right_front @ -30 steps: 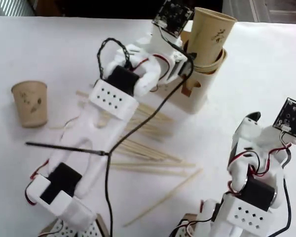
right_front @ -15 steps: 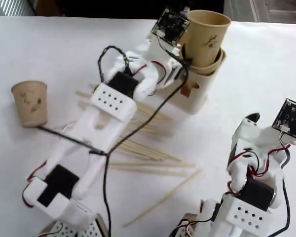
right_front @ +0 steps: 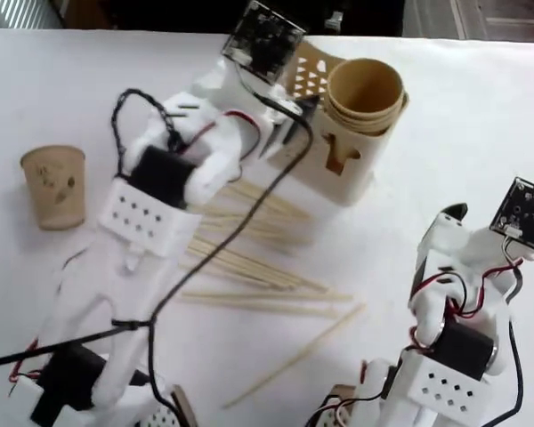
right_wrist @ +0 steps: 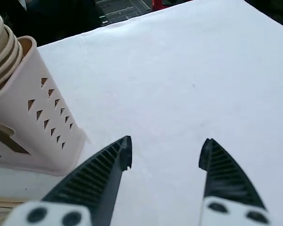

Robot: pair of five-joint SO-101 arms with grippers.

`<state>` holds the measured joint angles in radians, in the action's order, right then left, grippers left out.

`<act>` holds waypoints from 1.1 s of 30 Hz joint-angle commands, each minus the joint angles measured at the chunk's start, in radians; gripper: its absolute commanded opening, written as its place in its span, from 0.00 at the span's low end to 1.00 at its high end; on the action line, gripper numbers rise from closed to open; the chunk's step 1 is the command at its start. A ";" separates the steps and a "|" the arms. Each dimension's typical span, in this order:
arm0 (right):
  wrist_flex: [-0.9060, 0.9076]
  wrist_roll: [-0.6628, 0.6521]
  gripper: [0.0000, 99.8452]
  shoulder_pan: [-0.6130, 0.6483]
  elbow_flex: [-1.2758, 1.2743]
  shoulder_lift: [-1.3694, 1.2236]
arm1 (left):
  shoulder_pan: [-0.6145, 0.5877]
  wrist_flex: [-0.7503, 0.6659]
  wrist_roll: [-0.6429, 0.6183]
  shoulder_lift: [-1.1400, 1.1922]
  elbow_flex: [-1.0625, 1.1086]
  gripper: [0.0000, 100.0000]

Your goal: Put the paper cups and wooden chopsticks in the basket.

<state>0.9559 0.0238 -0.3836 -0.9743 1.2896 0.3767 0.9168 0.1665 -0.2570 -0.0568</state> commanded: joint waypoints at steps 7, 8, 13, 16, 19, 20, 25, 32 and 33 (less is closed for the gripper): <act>-0.013 0.000 0.24 0.024 0.003 0.007 | -0.458 0.288 0.037 -0.143 -0.058 0.24; -0.013 0.000 0.24 0.024 0.003 0.007 | -0.509 0.325 0.081 -0.136 -0.057 0.24; -0.013 0.000 0.24 0.025 0.003 0.005 | -0.734 0.459 0.256 -0.030 -0.066 0.31; -0.012 0.000 0.24 0.025 -0.003 0.005 | -0.855 0.457 0.333 0.058 -0.077 0.36; -0.018 -0.002 0.24 0.050 -0.017 0.008 | -0.928 0.477 0.470 0.165 -0.138 0.35; -0.016 -0.002 0.24 0.064 -0.018 0.008 | -0.941 0.494 0.516 0.203 -0.175 0.35; -0.018 -0.002 0.24 0.090 -0.032 0.012 | -0.958 0.594 0.677 0.418 -0.420 0.35; -0.019 -0.002 0.24 0.090 -0.037 0.013 | -0.937 0.743 0.818 0.766 -0.859 0.35; -0.019 -0.002 0.24 0.090 -0.037 0.013 | -0.932 0.764 0.833 0.814 -0.922 0.35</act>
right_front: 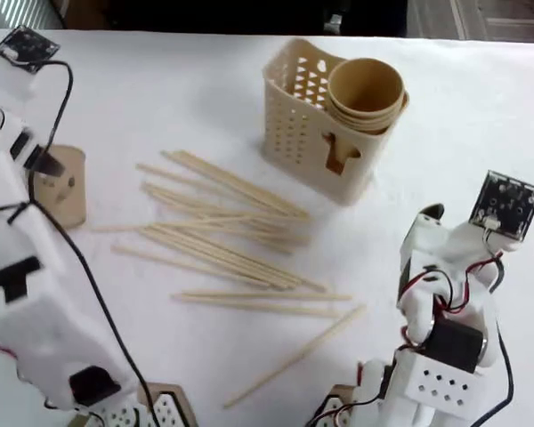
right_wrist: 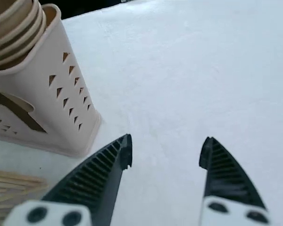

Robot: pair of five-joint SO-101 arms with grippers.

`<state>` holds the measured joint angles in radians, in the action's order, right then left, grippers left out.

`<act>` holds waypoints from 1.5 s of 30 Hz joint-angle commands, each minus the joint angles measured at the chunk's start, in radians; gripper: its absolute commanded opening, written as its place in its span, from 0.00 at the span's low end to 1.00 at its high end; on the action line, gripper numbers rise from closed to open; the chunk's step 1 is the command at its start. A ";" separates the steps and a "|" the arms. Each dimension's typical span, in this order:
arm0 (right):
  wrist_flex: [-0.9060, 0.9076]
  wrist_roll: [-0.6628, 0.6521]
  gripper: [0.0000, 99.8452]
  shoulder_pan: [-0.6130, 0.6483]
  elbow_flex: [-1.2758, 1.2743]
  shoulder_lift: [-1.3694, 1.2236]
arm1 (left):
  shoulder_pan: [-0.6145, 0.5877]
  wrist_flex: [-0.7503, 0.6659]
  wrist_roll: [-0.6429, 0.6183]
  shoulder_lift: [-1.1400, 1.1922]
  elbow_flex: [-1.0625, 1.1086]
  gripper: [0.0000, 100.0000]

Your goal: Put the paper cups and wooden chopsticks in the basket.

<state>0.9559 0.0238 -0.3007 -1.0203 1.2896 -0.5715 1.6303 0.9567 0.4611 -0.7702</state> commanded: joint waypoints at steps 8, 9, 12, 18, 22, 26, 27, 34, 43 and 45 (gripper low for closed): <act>-0.019 -0.002 0.24 0.007 0.008 0.013 | 0.044 0.106 0.064 0.412 -0.580 0.35; -0.019 -0.002 0.24 0.007 0.008 0.013 | 0.047 0.106 0.064 0.438 -0.594 0.35; -0.019 -0.002 0.24 0.007 0.006 0.013 | 0.061 0.106 0.064 0.499 -0.611 0.35; -0.019 -0.002 0.24 0.007 0.006 0.013 | 0.071 0.157 0.123 0.553 -0.611 0.35; -0.019 -0.002 0.24 0.007 0.006 0.013 | 0.070 0.158 0.126 0.553 -0.609 0.34; -0.019 -0.002 0.24 0.005 0.006 0.013 | 0.088 0.160 0.126 0.553 -0.609 0.30; -0.019 -0.002 0.24 0.005 0.006 0.013 | 0.094 0.160 0.126 0.553 -0.609 0.29; -0.019 -0.002 0.24 0.005 0.006 0.013 | 0.183 0.160 0.078 0.552 -0.611 0.29; -0.019 -0.002 0.24 0.005 0.006 0.013 | 0.223 0.160 0.057 0.553 -0.609 0.29; -0.019 -0.002 0.24 0.005 0.006 0.013 | 0.202 0.160 0.057 0.556 -0.609 0.29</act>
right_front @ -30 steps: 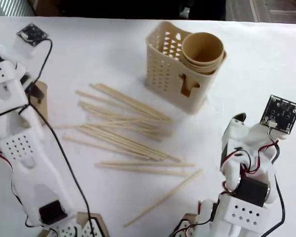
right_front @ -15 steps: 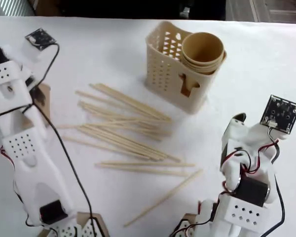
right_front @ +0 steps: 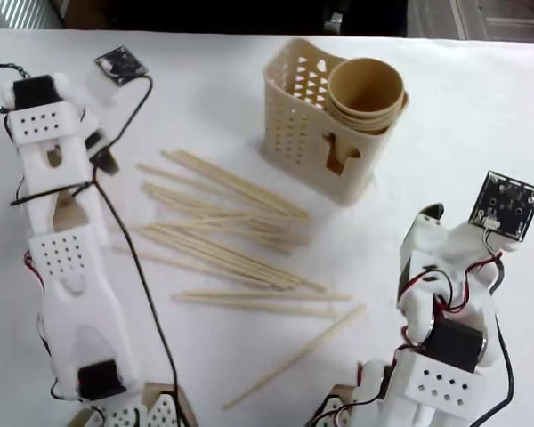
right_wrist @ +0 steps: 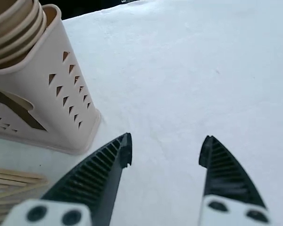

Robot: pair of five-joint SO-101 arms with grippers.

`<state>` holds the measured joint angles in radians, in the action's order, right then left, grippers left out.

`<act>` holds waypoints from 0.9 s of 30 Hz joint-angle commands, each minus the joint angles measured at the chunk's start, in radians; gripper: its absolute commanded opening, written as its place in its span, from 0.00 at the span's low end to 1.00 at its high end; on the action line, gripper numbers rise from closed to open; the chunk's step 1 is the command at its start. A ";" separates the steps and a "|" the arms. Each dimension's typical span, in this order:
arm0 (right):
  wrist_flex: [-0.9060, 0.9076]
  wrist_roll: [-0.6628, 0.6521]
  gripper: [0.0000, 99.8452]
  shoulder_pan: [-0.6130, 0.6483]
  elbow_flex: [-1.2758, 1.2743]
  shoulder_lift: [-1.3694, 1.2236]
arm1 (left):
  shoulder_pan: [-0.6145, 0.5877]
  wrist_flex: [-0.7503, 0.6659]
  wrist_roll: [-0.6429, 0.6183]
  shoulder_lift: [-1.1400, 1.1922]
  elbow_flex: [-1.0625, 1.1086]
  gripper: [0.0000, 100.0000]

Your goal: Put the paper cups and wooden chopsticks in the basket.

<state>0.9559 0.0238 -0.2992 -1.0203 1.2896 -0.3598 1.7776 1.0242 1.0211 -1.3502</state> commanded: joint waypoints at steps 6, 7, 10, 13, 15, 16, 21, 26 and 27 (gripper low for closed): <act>-0.019 -0.002 0.24 0.004 0.006 0.013 | -0.051 0.011 -0.011 -0.010 -0.057 0.22; -0.019 -0.002 0.24 0.004 0.006 0.013 | -0.053 0.011 -0.011 -0.015 -0.060 0.22; -0.019 -0.002 0.24 0.004 0.006 0.013 | -0.064 0.009 -0.012 -0.025 -0.071 0.23; -0.019 -0.002 0.24 0.004 0.006 0.013 | -0.099 0.008 -0.051 -0.047 -0.072 0.28; -0.019 -0.002 0.24 0.004 0.006 0.013 | -0.131 0.008 -0.094 -0.064 -0.074 0.30; -0.019 -0.002 0.24 0.004 0.006 0.013 | -0.150 0.006 -0.110 -0.074 -0.074 0.30; -0.019 -0.002 0.24 0.004 0.006 0.013 | -0.285 -0.038 -0.253 -0.102 -0.167 0.30; -0.019 -0.002 0.24 0.004 0.006 0.013 | -0.421 -0.158 -0.496 -0.096 -0.163 0.30; -0.019 -0.002 0.24 0.004 0.006 0.013 | -0.440 -0.172 -0.523 -0.088 -0.133 0.30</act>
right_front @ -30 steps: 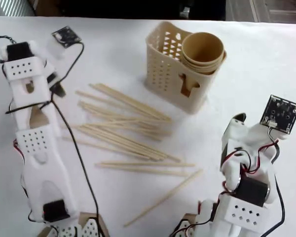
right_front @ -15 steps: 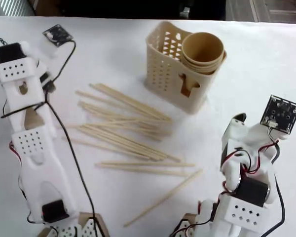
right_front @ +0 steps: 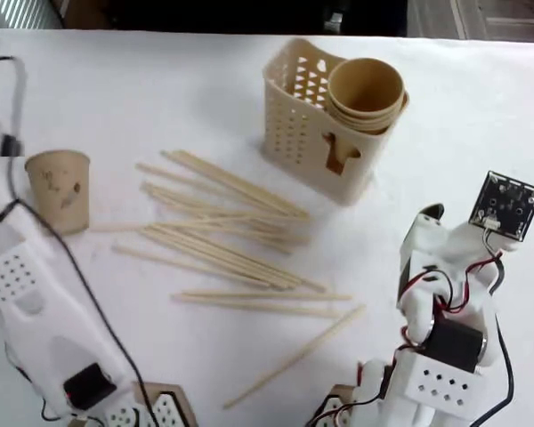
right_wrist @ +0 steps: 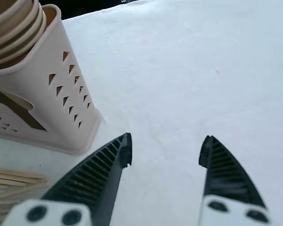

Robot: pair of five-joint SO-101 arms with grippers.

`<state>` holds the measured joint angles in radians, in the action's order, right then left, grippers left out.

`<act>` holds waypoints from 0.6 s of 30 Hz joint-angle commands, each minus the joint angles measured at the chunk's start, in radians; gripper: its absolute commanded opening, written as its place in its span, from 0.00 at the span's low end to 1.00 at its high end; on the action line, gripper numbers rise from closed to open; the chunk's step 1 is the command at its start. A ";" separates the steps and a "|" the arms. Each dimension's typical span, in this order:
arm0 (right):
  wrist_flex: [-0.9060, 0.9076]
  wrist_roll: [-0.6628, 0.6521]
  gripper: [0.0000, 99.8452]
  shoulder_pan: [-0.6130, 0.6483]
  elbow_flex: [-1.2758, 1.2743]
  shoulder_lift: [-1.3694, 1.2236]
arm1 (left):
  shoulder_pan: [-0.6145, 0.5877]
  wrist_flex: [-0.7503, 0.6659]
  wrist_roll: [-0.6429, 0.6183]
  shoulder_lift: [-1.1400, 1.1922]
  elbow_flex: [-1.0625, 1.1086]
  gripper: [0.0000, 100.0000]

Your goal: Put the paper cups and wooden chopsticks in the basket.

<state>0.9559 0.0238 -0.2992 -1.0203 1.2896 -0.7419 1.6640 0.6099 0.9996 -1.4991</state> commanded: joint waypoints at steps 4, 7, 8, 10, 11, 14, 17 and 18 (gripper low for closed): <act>-0.019 -0.002 0.24 0.004 0.006 0.013 | -0.076 -0.071 -0.084 0.001 0.107 0.24; -0.019 -0.002 0.24 0.004 0.006 0.013 | -0.051 -0.064 -0.049 0.081 0.132 0.14; -0.019 -0.002 0.24 0.004 0.006 0.013 | -0.039 -0.063 -0.044 0.107 0.130 0.11; -0.019 -0.002 0.24 0.004 0.006 0.013 | -0.002 -0.063 -0.041 0.148 0.130 0.04; -0.019 -0.002 0.24 0.004 0.006 0.013 | 0.018 -0.063 -0.041 0.166 0.130 0.02; -0.019 -0.002 0.24 0.004 0.006 0.013 | 0.077 -0.063 -0.046 0.209 0.130 0.04; -0.019 -0.002 0.24 0.004 0.006 0.013 | 0.142 -0.046 -0.049 0.216 0.130 0.02; -0.019 -0.002 0.24 0.004 0.006 0.013 | 0.166 -0.028 -0.049 0.214 0.129 0.02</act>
<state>0.9559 0.0238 -0.2992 -1.0203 1.2896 -0.6498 1.6149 0.5562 1.2344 -1.3625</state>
